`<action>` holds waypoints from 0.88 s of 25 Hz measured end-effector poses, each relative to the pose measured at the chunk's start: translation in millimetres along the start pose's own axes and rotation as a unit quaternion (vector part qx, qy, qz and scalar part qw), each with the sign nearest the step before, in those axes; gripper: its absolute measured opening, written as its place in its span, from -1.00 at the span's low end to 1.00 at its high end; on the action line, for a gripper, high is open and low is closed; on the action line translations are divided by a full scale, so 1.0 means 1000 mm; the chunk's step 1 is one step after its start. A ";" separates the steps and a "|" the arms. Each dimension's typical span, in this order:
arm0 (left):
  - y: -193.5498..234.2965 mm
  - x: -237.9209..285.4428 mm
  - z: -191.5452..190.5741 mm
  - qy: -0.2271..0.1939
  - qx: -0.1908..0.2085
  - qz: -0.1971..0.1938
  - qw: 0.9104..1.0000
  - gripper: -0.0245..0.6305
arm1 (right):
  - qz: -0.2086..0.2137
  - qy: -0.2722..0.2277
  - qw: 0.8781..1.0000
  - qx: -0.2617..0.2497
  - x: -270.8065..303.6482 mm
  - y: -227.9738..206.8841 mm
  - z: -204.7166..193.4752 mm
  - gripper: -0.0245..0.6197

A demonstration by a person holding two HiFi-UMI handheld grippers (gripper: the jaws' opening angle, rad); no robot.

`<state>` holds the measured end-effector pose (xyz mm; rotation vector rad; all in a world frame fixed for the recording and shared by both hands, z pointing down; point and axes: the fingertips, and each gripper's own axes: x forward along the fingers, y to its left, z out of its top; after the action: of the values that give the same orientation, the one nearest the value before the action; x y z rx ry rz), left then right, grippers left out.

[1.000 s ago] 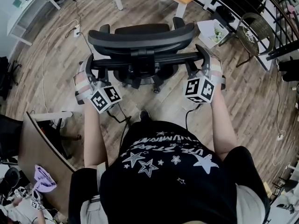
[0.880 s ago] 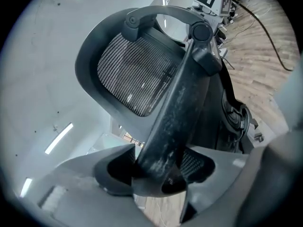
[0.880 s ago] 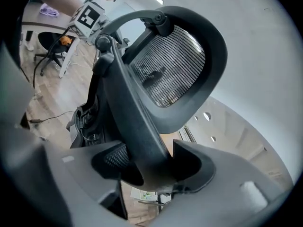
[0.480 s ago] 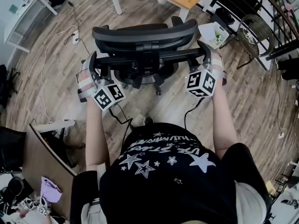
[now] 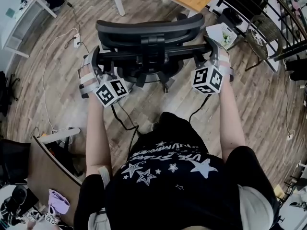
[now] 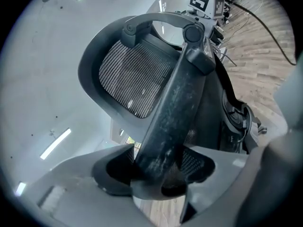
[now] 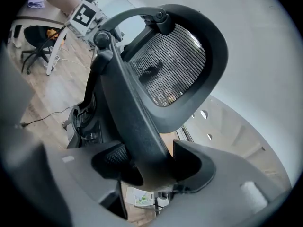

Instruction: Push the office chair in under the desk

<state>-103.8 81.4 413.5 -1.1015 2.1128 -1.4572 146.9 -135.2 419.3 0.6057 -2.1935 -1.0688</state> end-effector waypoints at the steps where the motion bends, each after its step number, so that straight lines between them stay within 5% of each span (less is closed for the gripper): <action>1: -0.002 0.004 -0.001 -0.001 0.001 -0.001 1.000 -0.10 | -0.003 -0.002 1.000 0.000 0.003 0.001 -0.001 -0.08; 22: 0.061 0.208 -0.056 0.011 -0.006 -0.031 0.999 -0.06 | 0.033 0.017 0.999 -0.013 0.170 -0.031 0.077 -0.13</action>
<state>-297.4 -30.2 410.6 -1.1715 2.1215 -1.4927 -22.2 -219.4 412.5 0.5315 -2.1510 -1.0438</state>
